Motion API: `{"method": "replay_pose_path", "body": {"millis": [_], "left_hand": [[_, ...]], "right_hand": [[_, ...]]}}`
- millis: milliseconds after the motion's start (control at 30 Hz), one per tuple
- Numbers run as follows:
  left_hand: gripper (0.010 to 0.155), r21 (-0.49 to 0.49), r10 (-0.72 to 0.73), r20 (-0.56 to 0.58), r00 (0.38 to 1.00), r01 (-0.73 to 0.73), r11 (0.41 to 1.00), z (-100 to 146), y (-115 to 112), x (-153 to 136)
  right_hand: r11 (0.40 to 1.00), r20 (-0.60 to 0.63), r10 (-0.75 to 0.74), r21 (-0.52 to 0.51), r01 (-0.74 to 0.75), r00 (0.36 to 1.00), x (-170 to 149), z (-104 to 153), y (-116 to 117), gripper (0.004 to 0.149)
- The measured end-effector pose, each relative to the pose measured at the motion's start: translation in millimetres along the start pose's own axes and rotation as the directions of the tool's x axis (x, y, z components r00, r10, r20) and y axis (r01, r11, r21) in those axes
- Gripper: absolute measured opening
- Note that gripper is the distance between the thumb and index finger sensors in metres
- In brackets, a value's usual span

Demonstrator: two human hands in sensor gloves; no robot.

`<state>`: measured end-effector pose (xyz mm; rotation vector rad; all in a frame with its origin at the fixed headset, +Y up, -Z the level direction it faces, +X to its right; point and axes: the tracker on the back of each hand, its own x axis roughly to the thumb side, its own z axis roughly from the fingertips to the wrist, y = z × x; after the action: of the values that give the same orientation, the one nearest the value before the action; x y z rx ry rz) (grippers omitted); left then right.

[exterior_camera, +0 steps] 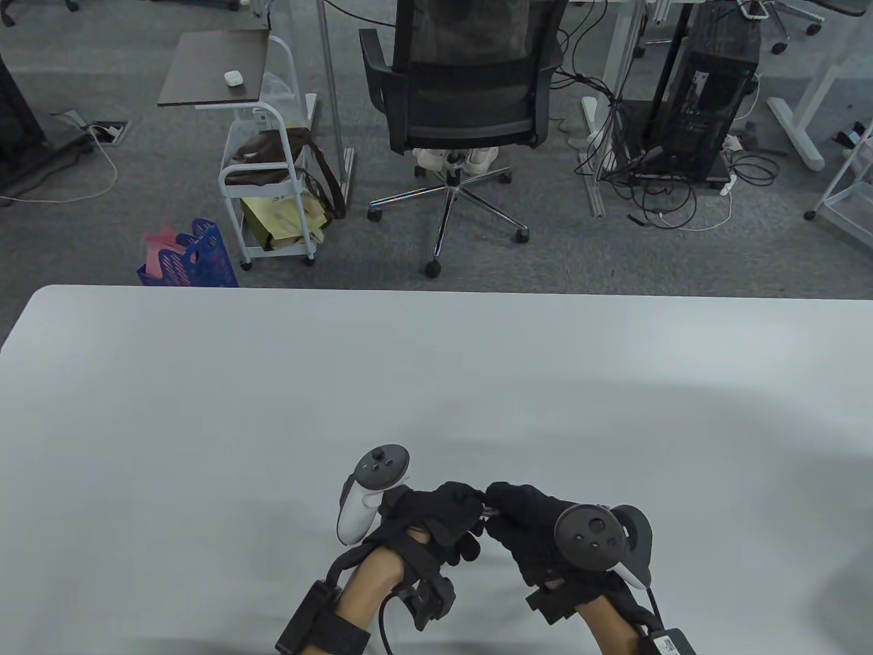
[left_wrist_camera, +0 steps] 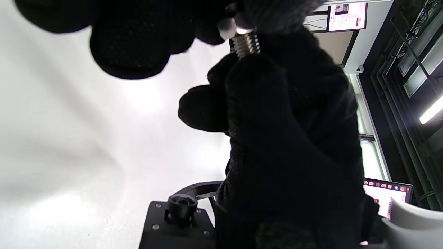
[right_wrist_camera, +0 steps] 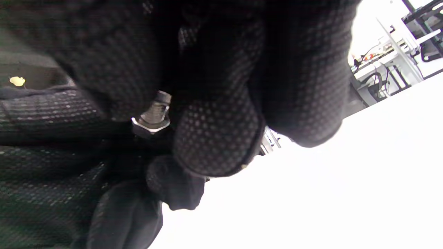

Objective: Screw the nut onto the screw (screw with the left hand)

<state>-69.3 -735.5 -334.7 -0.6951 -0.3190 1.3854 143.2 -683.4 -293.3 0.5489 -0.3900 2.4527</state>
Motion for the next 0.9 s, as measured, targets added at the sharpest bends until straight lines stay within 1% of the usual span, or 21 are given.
{"method": "replay_pose_path", "body": {"millis": [33,67,100,133,200,333,367,400,433,467,500,600,633,667,700,733,800,833,900], "left_hand": [[0.067,0.031,-0.004,0.001,1.0,0.004,1.0,0.6,0.6,-0.3],[0.067,0.062,-0.017,-0.004,1.0,0.017,0.998,0.8,1.1,-0.7],[0.064,0.082,-0.029,-0.008,1.0,0.029,0.996,0.8,1.7,-0.9],[0.06,0.081,-0.029,-0.008,1.0,0.03,0.996,0.6,1.5,-0.8],[0.057,0.058,-0.025,-0.005,1.0,0.025,0.998,0.0,0.9,0.0],[0.057,-0.003,-0.013,0.009,1.0,0.013,1.0,-0.9,0.3,1.0],[0.059,-0.002,-0.012,0.009,1.0,0.012,1.0,-0.7,0.2,1.0],[0.064,0.008,-0.007,0.013,1.0,0.007,1.0,-0.1,0.5,0.5],[0.066,0.04,-0.007,0.017,1.0,0.006,0.999,0.5,1.0,0.3],[0.066,0.075,-0.022,0.009,1.0,0.021,0.997,1.0,1.9,-0.2],[0.064,0.09,-0.031,0.002,1.0,0.031,0.996,0.9,2.4,-0.5],[0.057,0.069,-0.035,-0.004,0.999,0.035,0.997,-0.1,1.7,-0.4],[0.056,0.054,-0.032,-0.001,0.999,0.032,0.998,-0.7,1.1,0.4],[0.056,0.008,-0.025,0.01,1.0,0.025,1.0,-1.5,0.5,1.6],[0.056,0.002,-0.019,0.012,1.0,0.019,1.0,-1.2,0.6,1.8],[0.057,0.01,-0.009,0.016,1.0,0.009,1.0,-0.7,0.9,1.7],[0.067,0.053,-0.011,0.01,1.0,0.01,0.999,0.8,2.0,-0.4],[0.067,0.077,-0.018,0.003,1.0,0.018,0.997,0.9,2.8,-1.4],[0.062,0.088,-0.023,-0.001,1.0,0.023,0.996,0.2,3.6,-2.9]], "right_hand": [[1.0,-0.002,-0.004,0.001,0.004,1.0,-0.4,0.2,-0.1,0.048],[1.0,-0.007,-0.013,-0.002,0.013,1.0,-1.3,0.6,0.0,0.048],[1.0,-0.009,-0.017,-0.003,0.017,1.0,-1.7,0.7,0.1,0.048],[1.0,-0.012,-0.019,0.0,0.019,1.0,-2.0,0.6,0.3,0.048],[1.0,-0.014,-0.021,0.008,0.021,1.0,-2.1,0.5,0.7,0.048],[1.0,-0.008,-0.017,0.004,0.017,1.0,-0.4,0.7,0.2,0.048],[1.0,-0.008,-0.016,0.001,0.016,1.0,-0.5,0.7,0.1,0.048],[1.0,-0.007,-0.015,0.001,0.015,1.0,-0.8,0.5,0.2,0.047],[1.0,-0.007,-0.016,0.006,0.016,1.0,-0.8,0.5,0.4,0.048],[1.0,-0.007,-0.017,0.007,0.017,1.0,-0.7,0.8,1.1,0.047],[1.0,-0.006,-0.014,0.009,0.015,1.0,-0.5,0.7,1.4,0.047],[1.0,-0.007,-0.021,0.015,0.021,1.0,-0.1,0.8,2.0,0.047],[1.0,-0.005,-0.018,0.016,0.018,1.0,0.1,0.9,2.1,0.047],[1.0,0.0,-0.017,0.01,0.017,1.0,0.6,1.0,1.0,0.047],[1.0,0.0,-0.02,0.007,0.02,1.0,0.8,0.9,0.5,0.047],[1.0,0.0,-0.022,0.0,0.022,1.0,1.0,0.9,-0.4,0.047],[1.0,-0.001,-0.023,-0.007,0.023,1.0,0.9,0.8,-1.3,0.047],[1.0,-0.002,-0.025,-0.006,0.025,1.0,0.7,0.9,-1.1,0.047],[1.0,-0.003,-0.023,-0.004,0.023,1.0,0.6,1.0,-0.8,0.047]]}}
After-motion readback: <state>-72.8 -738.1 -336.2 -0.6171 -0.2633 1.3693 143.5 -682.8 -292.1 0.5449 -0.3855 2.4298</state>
